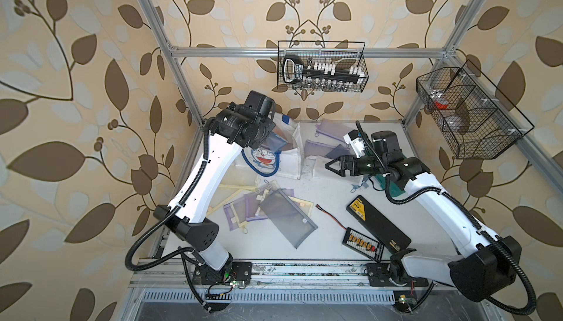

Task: Put the pencil pouch into the canvas bag
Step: Place the pencil pouch in the canvas bag.

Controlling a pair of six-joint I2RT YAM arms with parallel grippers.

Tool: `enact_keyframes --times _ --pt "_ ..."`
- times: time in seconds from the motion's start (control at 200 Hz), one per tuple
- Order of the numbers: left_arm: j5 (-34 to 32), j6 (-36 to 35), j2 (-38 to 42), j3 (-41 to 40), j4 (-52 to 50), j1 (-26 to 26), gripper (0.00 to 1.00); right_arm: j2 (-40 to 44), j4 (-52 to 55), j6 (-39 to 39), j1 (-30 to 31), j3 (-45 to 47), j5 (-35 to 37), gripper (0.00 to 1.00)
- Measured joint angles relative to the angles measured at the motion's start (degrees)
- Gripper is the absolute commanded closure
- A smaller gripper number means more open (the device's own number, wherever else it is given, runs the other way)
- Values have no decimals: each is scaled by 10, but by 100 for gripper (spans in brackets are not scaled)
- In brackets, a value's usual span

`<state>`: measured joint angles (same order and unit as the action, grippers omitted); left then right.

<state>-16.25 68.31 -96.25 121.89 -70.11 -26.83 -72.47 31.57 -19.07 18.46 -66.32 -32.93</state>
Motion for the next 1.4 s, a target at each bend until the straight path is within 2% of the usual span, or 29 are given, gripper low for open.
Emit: enact_keyframes --times 0.215,0.485,0.765,0.85,0.92,1.175,1.28,1.4 --pt "-1 60 -123 105 -43 14 100 0 6 -2 0 0 3 0" --pt "-2 111 -175 107 -74 18 100 0 10 -4 0 0 8 1" --pt "16 107 -222 110 -64 18 100 -1 10 -3 0 0 10 1" --pt "26 101 -233 110 -62 18 91 -1 11 -3 0 0 10 0" --pt "30 90 -235 110 -59 18 75 -1 10 -3 0 0 10 1" --pt "43 25 -232 110 -42 18 34 -1 11 -3 0 0 10 0" --pt "45 -15 -214 95 -38 18 24 -1 13 -3 0 0 10 0" --pt "61 -76 -142 23 -25 17 15 -1 12 -1 0 6 10 1"
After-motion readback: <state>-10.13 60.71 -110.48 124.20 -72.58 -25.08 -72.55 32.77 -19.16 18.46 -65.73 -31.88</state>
